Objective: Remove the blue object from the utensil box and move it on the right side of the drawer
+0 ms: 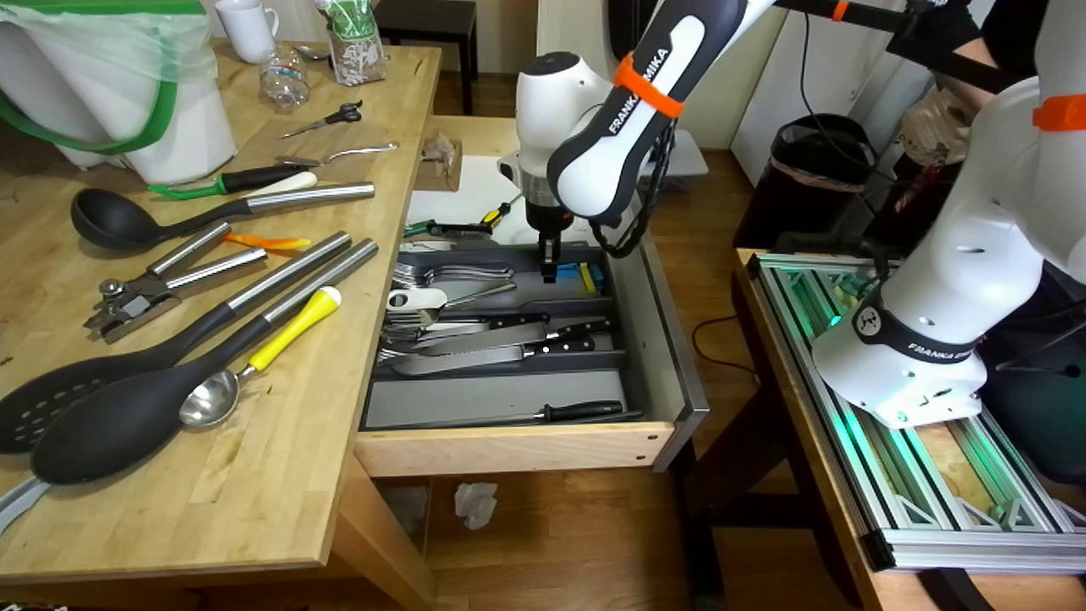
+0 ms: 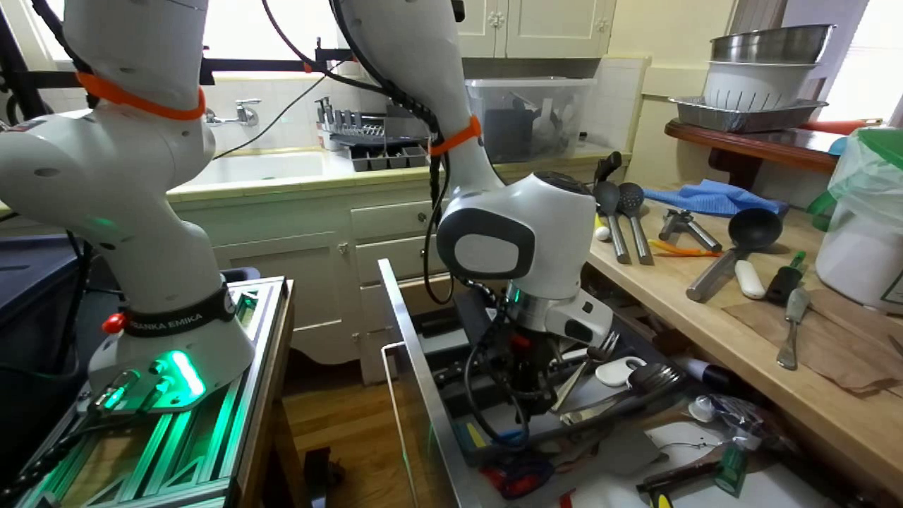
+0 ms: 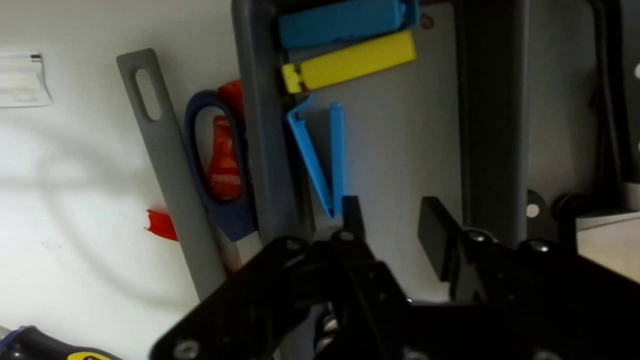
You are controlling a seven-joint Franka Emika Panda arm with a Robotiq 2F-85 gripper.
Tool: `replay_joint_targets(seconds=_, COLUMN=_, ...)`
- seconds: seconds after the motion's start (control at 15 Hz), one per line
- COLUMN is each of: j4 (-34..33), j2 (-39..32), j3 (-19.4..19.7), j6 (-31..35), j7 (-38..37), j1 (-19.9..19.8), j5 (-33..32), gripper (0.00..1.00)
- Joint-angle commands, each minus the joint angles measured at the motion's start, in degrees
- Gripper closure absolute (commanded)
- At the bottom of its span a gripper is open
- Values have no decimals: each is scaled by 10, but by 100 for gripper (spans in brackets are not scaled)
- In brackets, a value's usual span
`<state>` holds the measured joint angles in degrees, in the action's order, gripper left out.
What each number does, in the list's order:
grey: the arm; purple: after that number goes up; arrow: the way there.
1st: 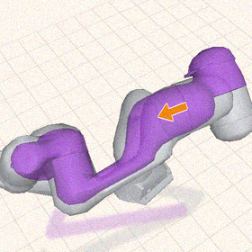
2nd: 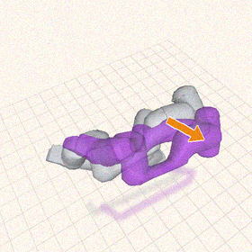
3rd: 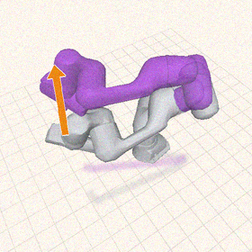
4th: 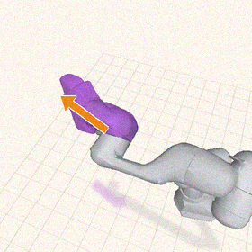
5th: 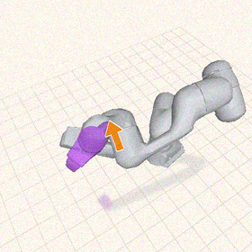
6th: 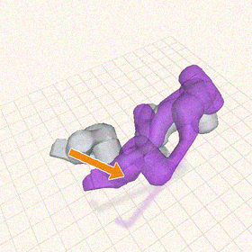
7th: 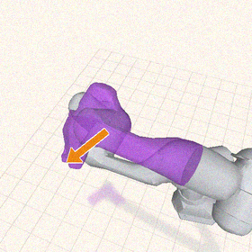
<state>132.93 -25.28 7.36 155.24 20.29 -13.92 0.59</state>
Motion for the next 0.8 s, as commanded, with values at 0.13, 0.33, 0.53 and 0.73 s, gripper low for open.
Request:
replay_joint_targets(seconds=0.13, j4=-11, j2=-26, j3=18, j6=35, j7=-21, j1=3, j5=-48, gripper=61)
replay_joint_targets(seconds=0.33, j4=-10, j2=-22, j3=33, j6=29, j7=-37, j1=10, j5=-76, gripper=58)
replay_joint_targets(seconds=0.53, j4=-12, j2=-26, j3=38, j6=22, j7=-48, j1=15, j5=-94, gripper=61)
replay_joint_targets(seconds=0.73, j4=-12, j2=-30, j3=33, j6=18, j7=-47, j1=10, j5=-95, gripper=62)
